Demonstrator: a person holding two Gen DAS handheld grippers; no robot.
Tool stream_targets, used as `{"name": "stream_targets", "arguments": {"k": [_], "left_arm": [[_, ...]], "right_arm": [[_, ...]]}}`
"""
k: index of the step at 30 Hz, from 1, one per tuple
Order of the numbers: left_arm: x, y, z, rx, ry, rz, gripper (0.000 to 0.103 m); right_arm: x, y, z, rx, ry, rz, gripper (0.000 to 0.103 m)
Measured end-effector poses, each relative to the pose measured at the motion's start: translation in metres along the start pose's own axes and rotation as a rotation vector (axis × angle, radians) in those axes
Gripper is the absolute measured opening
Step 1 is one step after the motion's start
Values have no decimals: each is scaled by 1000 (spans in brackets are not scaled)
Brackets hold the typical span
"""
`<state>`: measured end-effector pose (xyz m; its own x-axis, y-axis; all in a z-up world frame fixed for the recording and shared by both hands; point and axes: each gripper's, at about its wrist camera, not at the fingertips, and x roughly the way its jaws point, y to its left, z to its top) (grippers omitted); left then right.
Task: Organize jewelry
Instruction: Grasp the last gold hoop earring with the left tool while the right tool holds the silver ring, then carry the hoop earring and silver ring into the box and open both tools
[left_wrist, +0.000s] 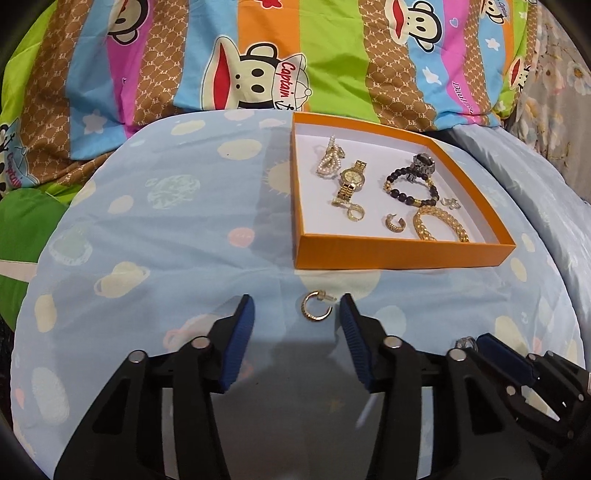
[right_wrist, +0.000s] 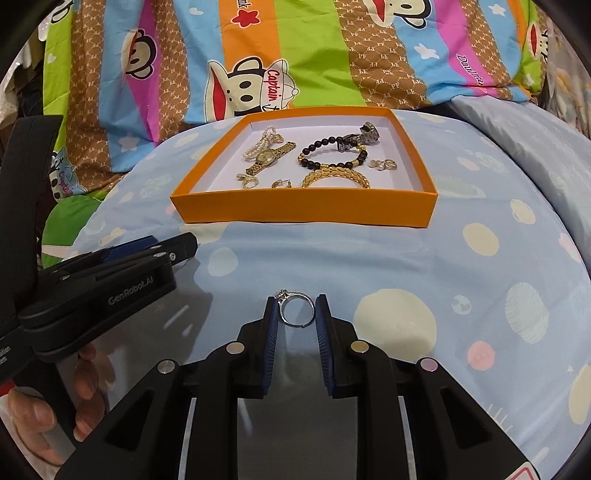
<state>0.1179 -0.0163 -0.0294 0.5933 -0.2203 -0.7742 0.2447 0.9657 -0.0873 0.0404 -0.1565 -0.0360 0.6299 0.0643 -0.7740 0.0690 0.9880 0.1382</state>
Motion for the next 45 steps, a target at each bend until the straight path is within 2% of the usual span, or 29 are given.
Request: {"name": "stream_targets", "arguments": {"k": [7, 15, 26, 30, 33, 38, 45], "left_arm": [[0, -3, 0, 18, -1, -7, 16], [-8, -4, -6, 15, -11, -13, 16], [-38, -7, -30, 21, -14, -43, 16], [-53, -2, -31, 6, -25, -60, 16], [-65, -1, -18, 2, -51, -69, 16], [-79, -5, 24, 21, -127, -81, 16], [-55, -17, 85, 40, -171, -57, 16]], "right_arm": [[-1, 0, -1, 2, -3, 0, 20], [-7, -7, -2, 33, -17, -2, 20], [-27, -14, -12, 38, -40, -4, 20], [-39, -18, -9, 38, -64, 0, 20], [-49, -20, 4, 33, -90, 9, 20], [-56, -26, 42, 19, -141, 18, 20], [-33, -34, 101, 15, -160, 20, 20]]}}
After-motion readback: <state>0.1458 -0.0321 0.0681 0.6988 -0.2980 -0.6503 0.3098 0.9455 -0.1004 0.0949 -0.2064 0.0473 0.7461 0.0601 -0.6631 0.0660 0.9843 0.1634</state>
